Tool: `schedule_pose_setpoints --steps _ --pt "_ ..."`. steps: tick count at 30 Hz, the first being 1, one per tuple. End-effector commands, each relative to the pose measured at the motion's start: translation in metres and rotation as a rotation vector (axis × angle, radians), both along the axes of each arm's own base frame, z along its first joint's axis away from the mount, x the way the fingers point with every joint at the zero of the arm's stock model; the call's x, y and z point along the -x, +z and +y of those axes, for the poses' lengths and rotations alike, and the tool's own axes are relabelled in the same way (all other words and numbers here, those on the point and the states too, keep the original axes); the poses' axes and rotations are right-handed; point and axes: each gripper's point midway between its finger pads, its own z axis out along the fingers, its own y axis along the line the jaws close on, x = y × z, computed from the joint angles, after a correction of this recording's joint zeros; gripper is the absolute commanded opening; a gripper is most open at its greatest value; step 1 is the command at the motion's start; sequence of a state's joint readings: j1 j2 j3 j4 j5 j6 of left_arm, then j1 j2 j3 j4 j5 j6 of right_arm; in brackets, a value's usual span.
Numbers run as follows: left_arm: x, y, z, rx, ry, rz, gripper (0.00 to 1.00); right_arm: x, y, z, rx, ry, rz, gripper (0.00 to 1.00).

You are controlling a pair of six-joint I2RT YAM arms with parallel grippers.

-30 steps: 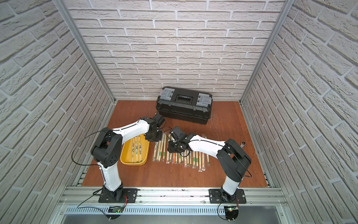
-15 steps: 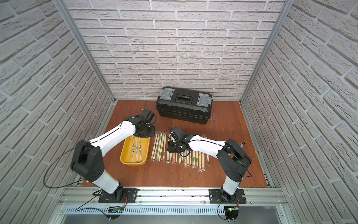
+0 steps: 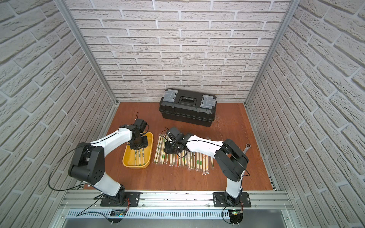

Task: Take the paired disposable chopsticks out of the storage box
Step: Pick up the paired disposable chopsticks from the storage box.

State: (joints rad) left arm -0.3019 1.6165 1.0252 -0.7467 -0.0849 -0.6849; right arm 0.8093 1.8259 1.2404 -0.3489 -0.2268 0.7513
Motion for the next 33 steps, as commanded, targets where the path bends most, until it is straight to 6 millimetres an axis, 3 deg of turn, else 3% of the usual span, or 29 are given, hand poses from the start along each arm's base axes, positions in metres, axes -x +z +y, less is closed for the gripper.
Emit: schedule_pose_setpoints --steps 1,14,21,23,24,33 --pt "-0.006 -0.009 -0.002 0.019 0.009 -0.002 0.38 -0.002 0.004 0.008 -0.010 0.019 -0.009 0.34" --pt "0.003 -0.036 0.007 -0.019 0.048 0.079 0.33 -0.009 0.003 0.021 -0.016 0.029 -0.009 0.34" --pt "0.007 -0.040 0.007 -0.014 0.047 0.082 0.06 -0.014 -0.003 0.035 -0.024 0.037 0.004 0.34" --pt "0.006 -0.037 0.008 -0.012 0.045 0.073 0.00 -0.016 -0.001 0.043 -0.038 0.040 0.006 0.34" --pt "0.006 -0.035 0.008 -0.012 0.043 0.068 0.00 -0.016 -0.012 0.046 -0.028 0.042 0.024 0.34" --pt "0.002 0.004 0.013 -0.010 0.040 -0.015 0.00 -0.013 -0.017 0.077 -0.059 0.073 0.050 0.34"
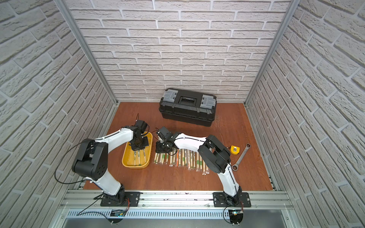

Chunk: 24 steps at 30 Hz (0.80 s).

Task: Take the paired disposable chopsticks out of the storage box
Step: Pick up the paired disposable chopsticks from the storage box.

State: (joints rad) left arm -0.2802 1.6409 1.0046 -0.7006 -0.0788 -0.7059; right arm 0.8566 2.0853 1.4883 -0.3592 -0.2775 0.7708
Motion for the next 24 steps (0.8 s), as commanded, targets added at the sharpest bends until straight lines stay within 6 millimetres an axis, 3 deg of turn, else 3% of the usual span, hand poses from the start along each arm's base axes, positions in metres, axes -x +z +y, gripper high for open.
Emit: schedule_pose_setpoints --steps 1,10,14,17,24 --pt "0.004 0.021 0.010 -0.018 0.000 -0.026 0.00 0.001 0.012 0.018 -0.047 0.017 -0.003 0.34" --pt "-0.002 0.073 0.014 -0.012 -0.036 -0.124 0.00 0.002 0.013 0.047 -0.081 0.046 0.015 0.34" --pt "-0.004 0.089 0.010 0.005 -0.065 -0.158 0.00 0.001 0.018 0.045 -0.079 0.043 0.005 0.33" --pt "-0.008 0.099 0.001 0.029 -0.103 -0.182 0.00 -0.002 0.026 0.029 -0.077 0.017 -0.018 0.33" --pt "-0.017 0.106 -0.036 0.040 -0.216 -0.188 0.00 -0.007 0.051 -0.040 -0.081 -0.090 -0.068 0.34"
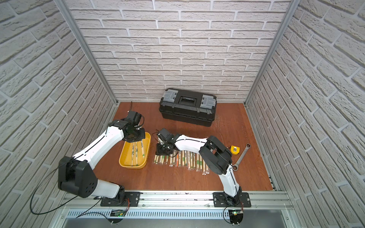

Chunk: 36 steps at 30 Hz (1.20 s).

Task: Take the paired disposable chopsticks out of the storage box
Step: Pick up the paired disposable chopsticks from the storage box, then place the paired disposable chopsticks at the center of the board.

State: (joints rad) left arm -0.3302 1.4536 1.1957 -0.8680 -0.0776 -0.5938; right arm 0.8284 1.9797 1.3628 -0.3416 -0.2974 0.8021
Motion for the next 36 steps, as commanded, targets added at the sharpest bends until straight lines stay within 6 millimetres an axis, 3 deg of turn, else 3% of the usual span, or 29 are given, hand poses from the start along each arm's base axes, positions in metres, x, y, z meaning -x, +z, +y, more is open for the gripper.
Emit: schedule_pose_setpoints --steps 1,4,9,23,26,30,32,36 --pt "-0.004 0.000 -0.020 -0.004 -0.075 0.013 0.00 -0.016 0.044 -0.022 -0.056 -0.054 -0.105 0.34" --pt "-0.007 -0.009 -0.041 -0.015 -0.131 0.031 0.00 -0.010 0.041 -0.040 -0.028 -0.066 -0.108 0.34" --pt "-0.011 -0.036 -0.059 -0.058 -0.189 0.098 0.00 0.000 0.032 -0.053 -0.014 -0.079 -0.093 0.34" --pt "-0.010 -0.092 -0.059 -0.140 -0.233 0.227 0.00 0.008 0.024 -0.061 -0.007 -0.091 -0.081 0.34" --pt "-0.009 -0.097 -0.059 -0.139 -0.235 0.242 0.03 0.008 0.025 -0.061 -0.009 -0.092 -0.082 0.34" --pt "-0.009 -0.093 -0.062 -0.124 -0.239 0.234 0.23 0.007 0.025 -0.060 -0.014 -0.092 -0.081 0.34" --pt "-0.010 -0.085 -0.066 -0.104 -0.240 0.217 0.35 0.007 0.026 -0.059 -0.016 -0.091 -0.081 0.34" --pt "-0.013 -0.061 -0.072 -0.044 -0.229 0.160 0.39 0.006 0.028 -0.056 -0.026 -0.089 -0.080 0.34"
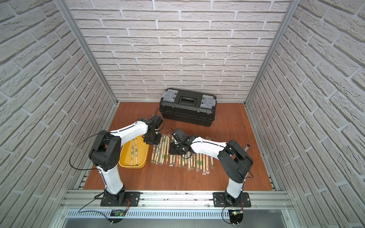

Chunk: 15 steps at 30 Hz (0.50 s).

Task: Take the paired disposable chopsticks out of the storage box
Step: Place the paired disposable chopsticks at the center of the board.

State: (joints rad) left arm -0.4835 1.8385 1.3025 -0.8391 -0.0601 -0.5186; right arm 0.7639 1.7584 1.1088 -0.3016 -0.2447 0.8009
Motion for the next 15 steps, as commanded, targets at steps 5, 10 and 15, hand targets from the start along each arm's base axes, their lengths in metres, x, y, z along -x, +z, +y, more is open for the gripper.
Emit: schedule_pose_setpoints --steps 5,10,15 --pt "-0.005 0.061 0.011 0.126 0.122 -0.163 0.40 -0.006 0.023 0.021 -0.057 0.026 -0.048 0.34" --pt "0.009 0.060 0.072 0.115 0.326 -0.191 0.40 -0.009 0.024 0.041 -0.068 0.060 -0.044 0.34" --pt "0.030 0.040 0.113 0.078 0.430 -0.138 0.40 -0.014 0.028 0.067 -0.082 0.092 -0.050 0.34"
